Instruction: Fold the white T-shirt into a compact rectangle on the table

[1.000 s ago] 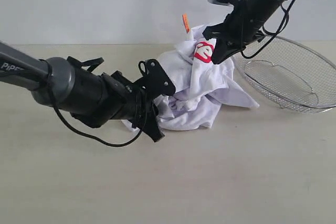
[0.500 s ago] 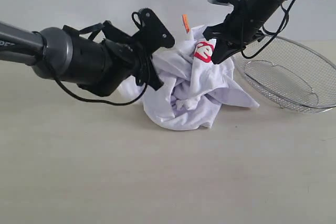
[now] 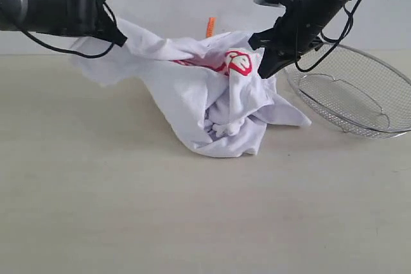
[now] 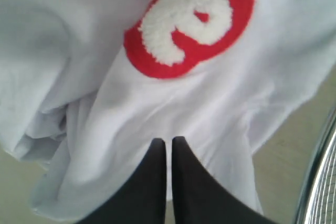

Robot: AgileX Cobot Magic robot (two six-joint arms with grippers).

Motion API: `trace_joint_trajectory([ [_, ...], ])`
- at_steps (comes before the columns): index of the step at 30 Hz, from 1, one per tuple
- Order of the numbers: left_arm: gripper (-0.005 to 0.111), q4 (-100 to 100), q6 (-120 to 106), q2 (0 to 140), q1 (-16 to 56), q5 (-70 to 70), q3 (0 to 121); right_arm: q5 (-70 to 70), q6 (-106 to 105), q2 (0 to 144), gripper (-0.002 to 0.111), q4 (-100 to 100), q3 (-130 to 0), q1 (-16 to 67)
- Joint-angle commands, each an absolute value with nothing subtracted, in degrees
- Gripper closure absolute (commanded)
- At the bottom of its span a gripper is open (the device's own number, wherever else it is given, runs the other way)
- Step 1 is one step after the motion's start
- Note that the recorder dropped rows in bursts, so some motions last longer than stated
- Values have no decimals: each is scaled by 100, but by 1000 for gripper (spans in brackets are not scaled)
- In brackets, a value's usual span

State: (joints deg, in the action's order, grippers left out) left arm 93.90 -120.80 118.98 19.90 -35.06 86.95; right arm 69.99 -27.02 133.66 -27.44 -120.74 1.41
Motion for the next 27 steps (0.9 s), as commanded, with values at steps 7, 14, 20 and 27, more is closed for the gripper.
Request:
trace_joint_trajectory([
  [7, 102, 9983, -12158, 11835, 1775, -3749, 8761, 6996, -3033, 13324, 108, -3364, -11984, 493],
  [14, 102, 9995, -12058, 11835, 1775, -4216, 8761, 6774, -3087, 13407, 108, -3277, -11794, 1062],
  [20, 75, 9995, -11666, 11835, 1775, -4479, 8761, 6916, -3076, 13595, 108, -3290, -11794, 1321],
  [27, 47, 9995, -11012, 11835, 1761, -4078, 8761, 6966, -3076, 13595, 108, -3370, -11794, 1373],
])
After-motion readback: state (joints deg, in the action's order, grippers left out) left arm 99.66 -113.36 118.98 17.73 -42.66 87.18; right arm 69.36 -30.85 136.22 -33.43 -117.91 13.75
